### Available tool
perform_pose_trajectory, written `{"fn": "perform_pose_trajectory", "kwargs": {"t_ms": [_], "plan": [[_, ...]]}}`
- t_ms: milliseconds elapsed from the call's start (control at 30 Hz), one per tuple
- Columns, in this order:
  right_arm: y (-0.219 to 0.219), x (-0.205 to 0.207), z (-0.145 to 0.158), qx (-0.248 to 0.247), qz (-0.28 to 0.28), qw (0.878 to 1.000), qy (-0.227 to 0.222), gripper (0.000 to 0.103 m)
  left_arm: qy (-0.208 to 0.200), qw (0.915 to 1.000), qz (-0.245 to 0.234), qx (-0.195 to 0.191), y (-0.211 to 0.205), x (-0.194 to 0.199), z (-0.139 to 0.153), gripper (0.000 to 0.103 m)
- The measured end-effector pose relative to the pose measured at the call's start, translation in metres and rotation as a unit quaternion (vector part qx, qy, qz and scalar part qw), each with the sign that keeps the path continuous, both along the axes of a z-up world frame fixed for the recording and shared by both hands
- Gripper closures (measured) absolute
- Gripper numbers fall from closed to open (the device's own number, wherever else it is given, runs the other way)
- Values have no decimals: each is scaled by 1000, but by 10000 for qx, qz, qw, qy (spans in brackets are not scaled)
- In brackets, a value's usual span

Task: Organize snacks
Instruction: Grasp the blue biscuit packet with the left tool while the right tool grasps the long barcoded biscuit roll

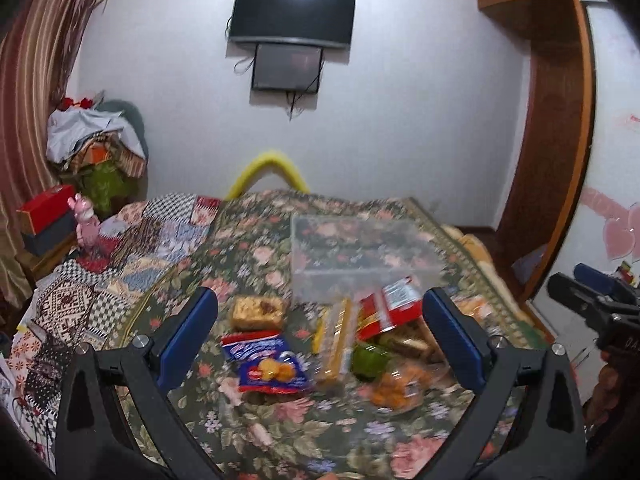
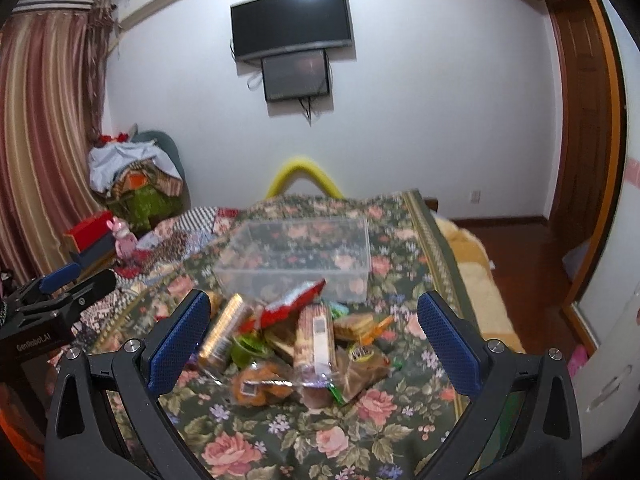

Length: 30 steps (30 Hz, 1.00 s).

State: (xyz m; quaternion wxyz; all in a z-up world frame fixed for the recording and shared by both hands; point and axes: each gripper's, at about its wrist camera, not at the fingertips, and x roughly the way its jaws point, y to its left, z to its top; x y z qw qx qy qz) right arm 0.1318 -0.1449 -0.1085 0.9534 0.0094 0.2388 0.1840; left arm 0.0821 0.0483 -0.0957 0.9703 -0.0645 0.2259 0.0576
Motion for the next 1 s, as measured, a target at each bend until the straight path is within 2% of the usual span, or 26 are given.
{"fn": "perform_pose_trajectory", "kwargs": {"t_ms": [100, 267, 467, 633, 800, 900, 1000], "plan": [[0, 15, -14, -79, -16, 9996, 262, 0, 254, 9996, 41, -91, 12, 12, -16, 0], [-3, 35, -35, -219, -29, 9975, 668, 2, 718, 9959, 100, -550, 38, 36, -46, 1], [-11, 56, -60, -416, -113, 9929, 1106, 15, 1165, 9917, 241, -480, 65, 65, -71, 3], [-19, 70, -76, -423, -165, 9880, 1475, 21, 1661, 9852, 144, -401, 81, 87, -98, 3], [-15, 75, -74, -349, -74, 9869, 1571, 27, 2072, 9769, 58, -513, 83, 97, -124, 3], [-4, 72, -68, -390, 130, 9885, 1453, 27, 2186, 9733, -105, -686, 79, 101, -137, 3], [9, 74, -66, -450, 308, 9885, 1410, 33, 2275, 9713, -189, -676, 73, 106, -144, 3]]}}
